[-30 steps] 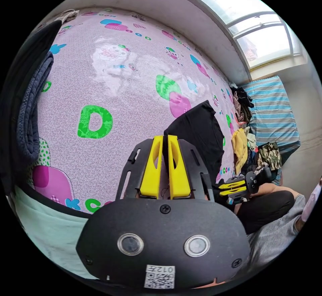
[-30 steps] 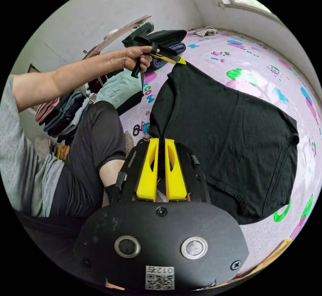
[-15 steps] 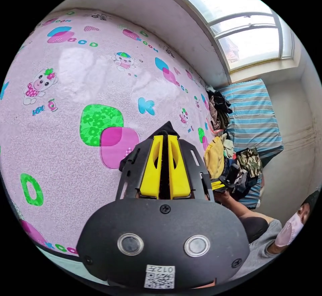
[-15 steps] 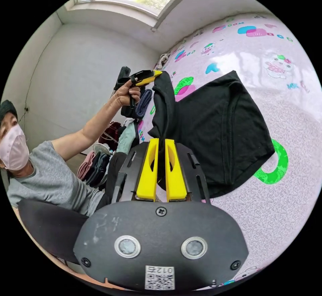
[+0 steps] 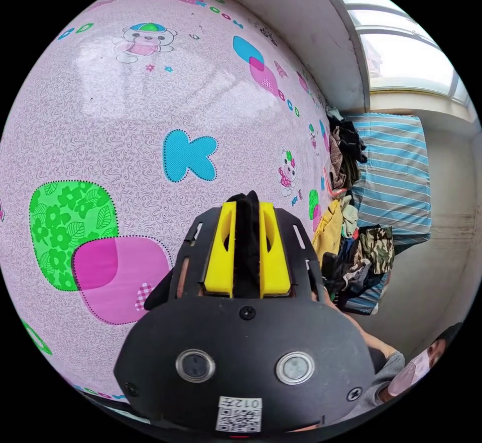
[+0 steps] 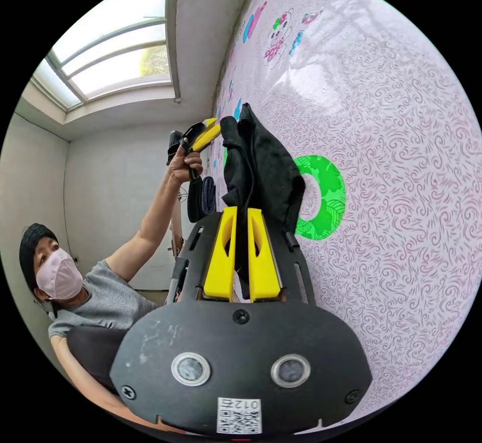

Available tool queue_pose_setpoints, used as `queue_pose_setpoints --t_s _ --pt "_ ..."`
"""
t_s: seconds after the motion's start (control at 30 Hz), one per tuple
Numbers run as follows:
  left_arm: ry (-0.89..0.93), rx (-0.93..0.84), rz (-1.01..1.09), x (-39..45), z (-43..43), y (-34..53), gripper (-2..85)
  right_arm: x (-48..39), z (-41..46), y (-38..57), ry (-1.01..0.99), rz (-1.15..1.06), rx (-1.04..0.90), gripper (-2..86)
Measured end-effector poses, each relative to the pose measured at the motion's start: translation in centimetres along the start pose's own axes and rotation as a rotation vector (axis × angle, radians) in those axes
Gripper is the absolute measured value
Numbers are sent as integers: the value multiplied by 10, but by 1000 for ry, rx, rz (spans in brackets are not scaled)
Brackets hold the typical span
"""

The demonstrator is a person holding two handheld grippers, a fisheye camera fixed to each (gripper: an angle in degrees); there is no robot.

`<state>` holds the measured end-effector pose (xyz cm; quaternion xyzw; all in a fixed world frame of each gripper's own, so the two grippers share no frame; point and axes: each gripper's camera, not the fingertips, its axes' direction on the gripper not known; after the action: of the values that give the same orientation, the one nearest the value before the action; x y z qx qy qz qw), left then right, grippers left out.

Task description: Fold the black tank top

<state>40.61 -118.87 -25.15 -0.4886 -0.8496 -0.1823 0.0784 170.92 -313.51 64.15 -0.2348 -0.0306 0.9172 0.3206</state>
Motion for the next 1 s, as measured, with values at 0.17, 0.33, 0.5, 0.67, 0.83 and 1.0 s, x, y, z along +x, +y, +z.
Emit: queue_pose_setpoints --t_s 0.17,0.33,0.5,0.67,0.83,1.0 --pt "3 119 166 19 -20 20 74 -54 63 -1 -10 101 62 7" --pt "-210 8 343 20 -20 61 79 -105 129 15 -11 137 97 -2" --pt "-272 -22 387 17 0 103 78 -163 197 48 93 114 155 -7" --pt "-358 -34 401 29 26 122 71 -304 301 127 437 -177 215 -8" --pt "-482 -67 441 43 53 136 54 -356 506 167 469 -326 -82 -8" --pt "-519 -74 432 53 65 154 37 -337 643 181 584 -254 -253 -9"
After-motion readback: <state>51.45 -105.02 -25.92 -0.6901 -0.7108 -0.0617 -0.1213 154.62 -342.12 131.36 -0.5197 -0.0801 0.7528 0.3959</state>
